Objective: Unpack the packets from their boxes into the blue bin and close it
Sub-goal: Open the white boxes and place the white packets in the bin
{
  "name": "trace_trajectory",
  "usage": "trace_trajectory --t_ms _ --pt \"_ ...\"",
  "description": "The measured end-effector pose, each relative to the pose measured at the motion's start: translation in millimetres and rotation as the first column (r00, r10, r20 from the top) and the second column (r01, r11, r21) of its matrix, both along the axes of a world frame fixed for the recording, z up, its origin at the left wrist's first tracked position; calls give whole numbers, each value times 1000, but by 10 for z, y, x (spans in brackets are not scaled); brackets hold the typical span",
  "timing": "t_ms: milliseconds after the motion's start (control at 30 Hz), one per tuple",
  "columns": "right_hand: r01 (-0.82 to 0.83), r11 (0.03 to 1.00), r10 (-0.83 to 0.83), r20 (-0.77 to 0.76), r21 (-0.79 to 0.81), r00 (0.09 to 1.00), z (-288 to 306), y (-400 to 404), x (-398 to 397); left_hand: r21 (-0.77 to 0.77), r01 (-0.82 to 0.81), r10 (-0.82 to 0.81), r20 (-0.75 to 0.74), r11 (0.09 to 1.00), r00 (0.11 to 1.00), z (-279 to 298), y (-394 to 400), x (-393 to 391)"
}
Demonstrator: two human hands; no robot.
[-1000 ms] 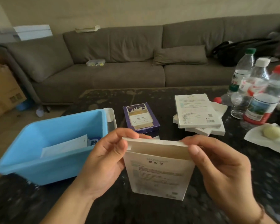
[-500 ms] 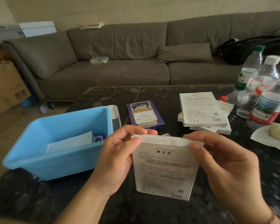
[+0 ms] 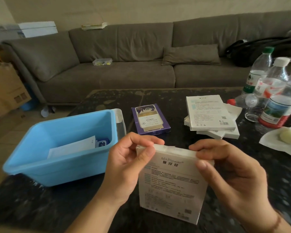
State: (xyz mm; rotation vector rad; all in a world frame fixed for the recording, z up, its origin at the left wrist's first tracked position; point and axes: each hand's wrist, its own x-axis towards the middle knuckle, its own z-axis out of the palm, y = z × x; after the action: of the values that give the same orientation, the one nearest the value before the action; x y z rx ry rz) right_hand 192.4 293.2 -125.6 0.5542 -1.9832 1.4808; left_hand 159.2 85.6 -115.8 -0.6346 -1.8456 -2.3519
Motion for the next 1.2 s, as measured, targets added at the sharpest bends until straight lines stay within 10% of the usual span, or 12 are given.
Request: trace_trajectory --t_ms 500,967,1200 --pt "-150 870 -215 635 470 742 806 -263 -47 -38 99 -99 -14 994 995 59 -49 45" --pt "-44 998 18 425 51 905 715 -325 -43 -147 103 -107 -23 984 994 41 -63 59" --pt "-123 977 83 219 173 972 660 -289 -28 -207 64 -79 -63 976 995 43 -77 61"
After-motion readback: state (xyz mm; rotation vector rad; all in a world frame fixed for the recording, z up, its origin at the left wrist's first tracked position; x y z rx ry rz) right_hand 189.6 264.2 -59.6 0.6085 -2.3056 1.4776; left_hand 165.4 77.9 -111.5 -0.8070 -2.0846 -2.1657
